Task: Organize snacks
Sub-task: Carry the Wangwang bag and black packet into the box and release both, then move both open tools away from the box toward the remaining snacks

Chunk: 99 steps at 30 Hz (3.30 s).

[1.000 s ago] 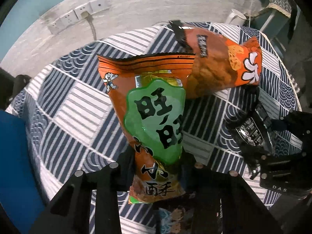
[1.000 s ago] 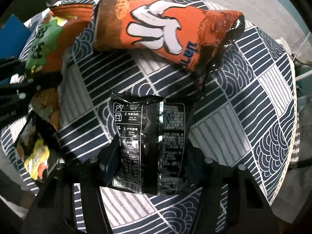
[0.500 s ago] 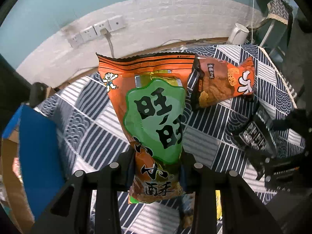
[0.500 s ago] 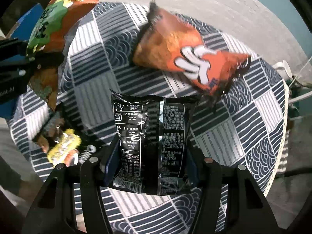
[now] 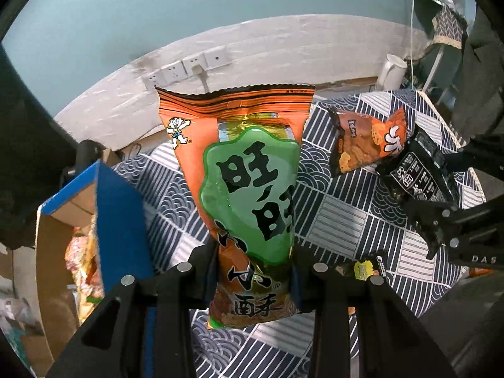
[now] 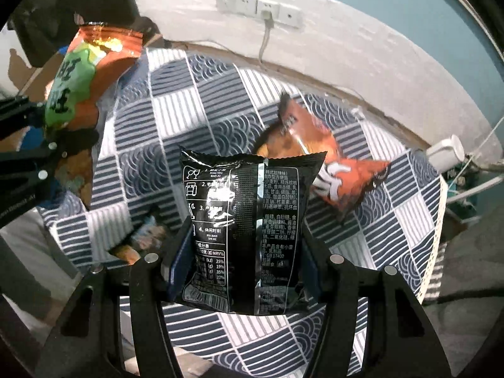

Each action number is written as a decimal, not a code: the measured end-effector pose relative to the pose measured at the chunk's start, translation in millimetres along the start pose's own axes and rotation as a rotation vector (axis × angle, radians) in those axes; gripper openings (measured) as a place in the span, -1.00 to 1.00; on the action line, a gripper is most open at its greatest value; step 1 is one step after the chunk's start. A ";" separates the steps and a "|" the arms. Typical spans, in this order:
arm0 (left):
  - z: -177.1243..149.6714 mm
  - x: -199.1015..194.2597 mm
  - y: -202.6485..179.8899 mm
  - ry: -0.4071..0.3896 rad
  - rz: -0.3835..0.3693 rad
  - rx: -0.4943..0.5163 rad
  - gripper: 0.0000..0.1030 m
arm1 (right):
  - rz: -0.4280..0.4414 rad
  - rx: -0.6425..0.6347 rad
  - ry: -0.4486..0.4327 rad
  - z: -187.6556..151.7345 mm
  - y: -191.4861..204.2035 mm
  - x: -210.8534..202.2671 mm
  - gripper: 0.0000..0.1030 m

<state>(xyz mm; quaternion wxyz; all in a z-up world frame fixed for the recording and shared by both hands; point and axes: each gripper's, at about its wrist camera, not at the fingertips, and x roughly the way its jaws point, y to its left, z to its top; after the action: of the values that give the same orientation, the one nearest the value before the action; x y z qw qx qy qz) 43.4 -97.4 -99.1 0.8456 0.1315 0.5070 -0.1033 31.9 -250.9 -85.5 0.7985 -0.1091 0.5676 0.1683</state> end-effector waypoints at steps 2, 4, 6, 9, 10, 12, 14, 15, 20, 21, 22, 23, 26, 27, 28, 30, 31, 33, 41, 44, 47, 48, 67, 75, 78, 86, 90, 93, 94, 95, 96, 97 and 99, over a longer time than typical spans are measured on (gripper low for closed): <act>-2.2 -7.6 5.3 -0.005 0.002 -0.009 -0.30 | 0.008 -0.006 -0.013 0.4 5.1 -6.2 0.15; -5.2 -16.6 11.7 -0.017 0.004 -0.021 -0.30 | 0.013 -0.011 -0.022 5.7 11.5 1.5 0.15; -7.1 -23.5 16.5 -0.027 0.013 -0.024 -0.30 | 0.020 -0.020 -0.031 9.7 17.6 -1.1 0.15; -11.7 -33.7 23.7 -0.048 0.033 -0.025 -0.30 | 0.029 -0.032 -0.046 16.4 26.0 -7.6 0.15; -13.1 -37.0 26.2 -0.054 0.033 -0.030 -0.30 | 0.032 -0.036 -0.052 18.7 28.7 -9.6 0.15; -15.4 -42.2 31.7 -0.060 0.028 -0.043 -0.30 | 0.039 -0.044 -0.065 24.3 35.3 -14.7 0.15; -16.6 -46.4 36.1 -0.067 0.028 -0.054 -0.30 | 0.046 -0.049 -0.075 29.5 41.1 -18.7 0.15; -17.8 -48.8 38.7 -0.071 0.031 -0.057 -0.30 | 0.050 -0.054 -0.080 32.3 44.4 -21.1 0.15; -23.0 -59.0 54.2 -0.088 0.043 -0.085 -0.30 | 0.068 -0.087 -0.096 45.2 65.1 -25.8 0.15; -24.4 -59.9 57.6 -0.089 0.043 -0.093 -0.30 | 0.072 -0.092 -0.096 47.5 68.8 -25.6 0.15; -26.4 -61.1 61.6 -0.091 0.044 -0.101 -0.30 | 0.077 -0.098 -0.096 50.1 73.1 -25.3 0.15; -27.9 -61.9 65.1 -0.092 0.046 -0.109 -0.30 | 0.081 -0.105 -0.096 53.1 77.8 -24.8 0.15; -34.5 -66.0 79.6 -0.096 0.055 -0.134 -0.30 | 0.092 -0.124 -0.095 61.3 90.8 -23.5 0.15; -36.2 -67.0 84.2 -0.097 0.057 -0.141 -0.30 | 0.097 -0.131 -0.096 64.4 95.8 -23.2 0.15; -38.6 -68.3 88.8 -0.098 0.060 -0.152 -0.30 | 0.099 -0.135 -0.096 66.7 99.5 -23.2 0.15; -42.4 -70.0 97.2 -0.099 0.072 -0.167 -0.30 | 0.106 -0.148 -0.097 72.9 109.2 -23.0 0.15; -44.6 -70.5 102.6 -0.101 0.079 -0.176 -0.30 | 0.112 -0.153 -0.097 76.1 114.1 -22.8 0.15; -49.1 -70.3 112.8 -0.101 0.090 -0.191 -0.30 | 0.121 -0.166 -0.099 83.1 125.2 -22.8 0.15; -69.1 -70.3 152.6 -0.089 0.140 -0.260 -0.30 | 0.157 -0.217 -0.103 108.2 172.4 -21.0 0.16; -76.2 -71.1 170.0 -0.083 0.149 -0.298 -0.30 | 0.174 -0.230 -0.099 118.3 188.9 -17.9 0.16; -83.0 -72.3 184.2 -0.082 0.167 -0.322 -0.30 | 0.188 -0.249 -0.095 128.6 207.2 -13.2 0.15; -85.8 -73.0 189.9 -0.082 0.178 -0.329 -0.30 | 0.191 -0.254 -0.095 130.3 210.8 -12.4 0.15; -123.8 -49.9 250.7 0.002 0.239 -0.456 -0.29 | 0.287 -0.331 -0.025 167.4 299.1 29.0 0.16; -126.6 -44.9 255.4 0.026 0.269 -0.446 0.03 | 0.283 -0.321 -0.035 170.8 302.2 30.4 0.37; -124.2 -49.0 252.2 0.013 0.285 -0.433 0.14 | 0.267 -0.317 -0.044 170.9 296.4 26.8 0.37; -109.7 -59.3 229.7 -0.021 0.265 -0.378 0.22 | 0.223 -0.297 -0.056 159.6 266.1 17.1 0.37; -102.2 -63.6 212.5 -0.038 0.251 -0.344 0.27 | 0.200 -0.277 -0.053 151.2 246.8 14.3 0.38; -96.1 -63.2 196.0 -0.038 0.233 -0.311 0.27 | 0.185 -0.261 -0.050 144.8 231.4 13.5 0.37; -95.4 -62.9 191.6 -0.038 0.230 -0.302 0.27 | 0.180 -0.256 -0.048 142.9 226.6 13.4 0.37; -94.2 -62.3 185.3 -0.038 0.228 -0.289 0.27 | 0.173 -0.250 -0.047 140.8 221.0 12.9 0.37; -92.3 -61.3 179.5 -0.036 0.228 -0.276 0.27 | 0.167 -0.243 -0.048 138.8 216.0 12.3 0.37; -90.3 -59.9 173.2 -0.034 0.227 -0.263 0.27 | 0.162 -0.236 -0.046 137.0 210.9 12.1 0.37; -87.1 -56.7 161.1 -0.029 0.217 -0.239 0.27 | 0.155 -0.220 -0.045 132.2 198.5 10.5 0.37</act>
<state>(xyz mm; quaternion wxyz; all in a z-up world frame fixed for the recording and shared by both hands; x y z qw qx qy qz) -5.7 85.5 -69.3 0.8687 0.0826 0.4861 0.0476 72.1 -18.6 -48.1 0.7788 -0.1480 0.5343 0.2934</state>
